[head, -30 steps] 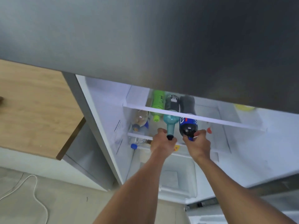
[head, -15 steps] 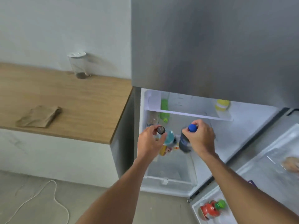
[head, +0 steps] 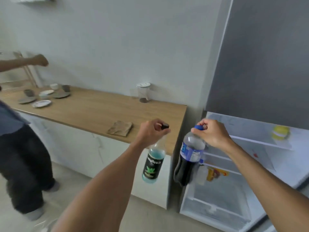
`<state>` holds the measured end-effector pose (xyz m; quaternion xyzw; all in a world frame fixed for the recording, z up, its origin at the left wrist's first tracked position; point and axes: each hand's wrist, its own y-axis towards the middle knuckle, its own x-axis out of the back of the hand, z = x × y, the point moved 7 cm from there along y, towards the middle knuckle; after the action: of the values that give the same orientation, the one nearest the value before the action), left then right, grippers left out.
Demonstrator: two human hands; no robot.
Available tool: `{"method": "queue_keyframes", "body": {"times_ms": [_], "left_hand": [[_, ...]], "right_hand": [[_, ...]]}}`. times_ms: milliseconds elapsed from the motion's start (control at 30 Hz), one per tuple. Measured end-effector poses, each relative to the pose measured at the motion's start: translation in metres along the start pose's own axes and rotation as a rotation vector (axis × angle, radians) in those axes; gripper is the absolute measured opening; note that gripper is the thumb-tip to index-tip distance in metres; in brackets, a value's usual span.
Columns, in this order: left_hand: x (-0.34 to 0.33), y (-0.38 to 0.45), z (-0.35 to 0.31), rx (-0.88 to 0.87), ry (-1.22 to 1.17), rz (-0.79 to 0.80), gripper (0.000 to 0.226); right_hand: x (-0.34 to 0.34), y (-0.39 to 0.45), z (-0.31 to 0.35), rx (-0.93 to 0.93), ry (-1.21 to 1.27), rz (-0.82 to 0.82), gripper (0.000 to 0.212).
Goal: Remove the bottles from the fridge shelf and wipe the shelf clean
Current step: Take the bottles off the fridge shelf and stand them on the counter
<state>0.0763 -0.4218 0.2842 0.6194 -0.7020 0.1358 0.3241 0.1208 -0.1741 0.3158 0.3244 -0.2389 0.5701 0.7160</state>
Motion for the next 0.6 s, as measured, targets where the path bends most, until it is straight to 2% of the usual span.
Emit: {"method": "queue_keyframes", "body": {"times_ms": [200, 433, 600], "left_hand": [[0.063, 0.051, 0.028, 0.011, 0.021, -0.192, 0.04], [0.06, 0.164, 0.078, 0.059, 0.027, -0.239, 0.047], [0.045, 0.228, 0.112, 0.084, 0.043, -0.213, 0.049]], "right_hand": [[-0.037, 0.075, 0.063, 0.091, 0.049, -0.092, 0.025], [-0.093, 0.192, 0.062, 0.063, 0.044, -0.112, 0.033], [-0.135, 0.245, 0.046, 0.045, 0.033, -0.053, 0.027]]}}
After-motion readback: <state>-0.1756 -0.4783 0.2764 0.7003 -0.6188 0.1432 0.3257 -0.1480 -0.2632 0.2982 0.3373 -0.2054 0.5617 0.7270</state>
